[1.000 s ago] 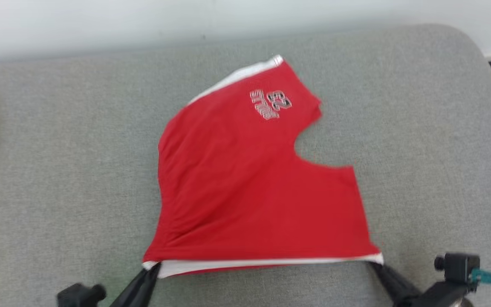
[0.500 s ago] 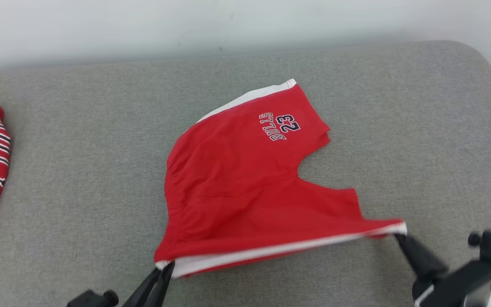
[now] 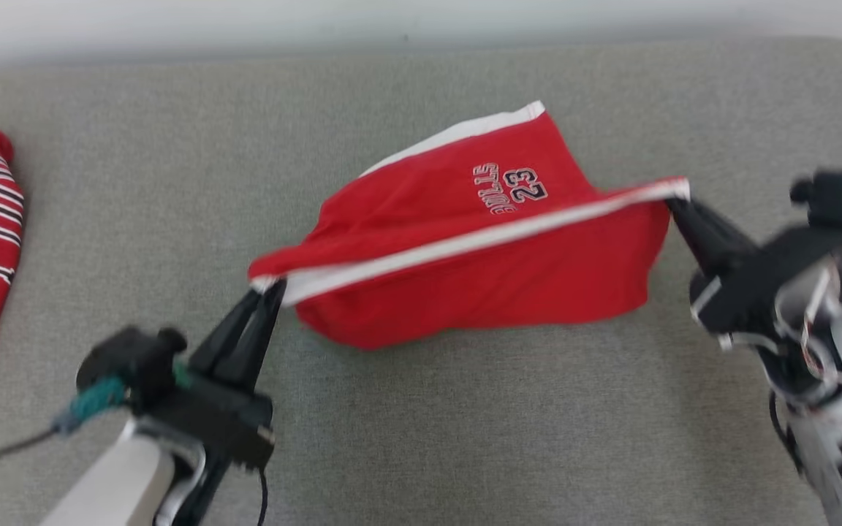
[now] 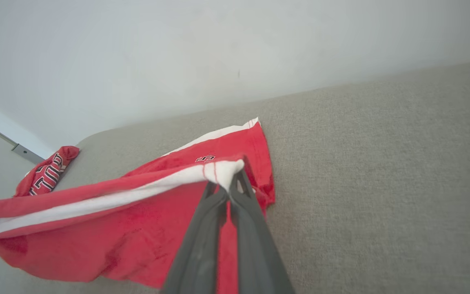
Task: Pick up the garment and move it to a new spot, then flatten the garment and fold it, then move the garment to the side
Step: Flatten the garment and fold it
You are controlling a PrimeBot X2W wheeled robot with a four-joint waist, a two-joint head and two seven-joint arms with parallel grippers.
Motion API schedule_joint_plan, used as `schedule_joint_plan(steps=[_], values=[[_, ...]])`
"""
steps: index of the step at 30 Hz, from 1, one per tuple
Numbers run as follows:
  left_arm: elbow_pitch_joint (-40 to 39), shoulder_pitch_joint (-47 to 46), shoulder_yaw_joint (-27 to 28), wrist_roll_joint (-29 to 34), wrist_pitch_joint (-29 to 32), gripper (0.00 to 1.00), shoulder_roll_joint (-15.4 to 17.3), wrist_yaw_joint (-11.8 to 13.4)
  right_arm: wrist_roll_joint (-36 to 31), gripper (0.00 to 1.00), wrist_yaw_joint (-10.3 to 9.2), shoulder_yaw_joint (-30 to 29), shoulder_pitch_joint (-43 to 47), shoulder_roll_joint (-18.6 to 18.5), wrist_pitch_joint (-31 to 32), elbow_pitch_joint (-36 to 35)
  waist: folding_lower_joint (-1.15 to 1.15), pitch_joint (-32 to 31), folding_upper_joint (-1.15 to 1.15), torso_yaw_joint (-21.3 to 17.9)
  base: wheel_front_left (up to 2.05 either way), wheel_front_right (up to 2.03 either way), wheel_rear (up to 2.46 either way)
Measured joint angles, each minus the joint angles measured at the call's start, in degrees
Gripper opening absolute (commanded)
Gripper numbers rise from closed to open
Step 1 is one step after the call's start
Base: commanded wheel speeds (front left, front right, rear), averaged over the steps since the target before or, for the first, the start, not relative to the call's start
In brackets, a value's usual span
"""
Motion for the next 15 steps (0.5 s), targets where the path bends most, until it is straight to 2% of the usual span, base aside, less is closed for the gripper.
schedule_joint_plan(steps=[5, 15], values=[[4.65, -7.86, -3.52, -2.45, 0.15, 0.0, 0.37, -0.01, -2.43, 0.0, -0.01, 3.64, -10.96, 1.41, -0.81, 8.88, 0.0, 2.67, 0.0, 0.4, 0.0, 0.0, 0.0], [14.95, -21.76, -9.88, -7.05, -0.14, 0.0, 0.3, -0.01, -6.2, 0.0, -0.01, 12.29, -31.19, 5.35, -8.29, 29.75, 0.01, 9.39, 0.01, 1.23, 0.0, 0.0, 0.0]])
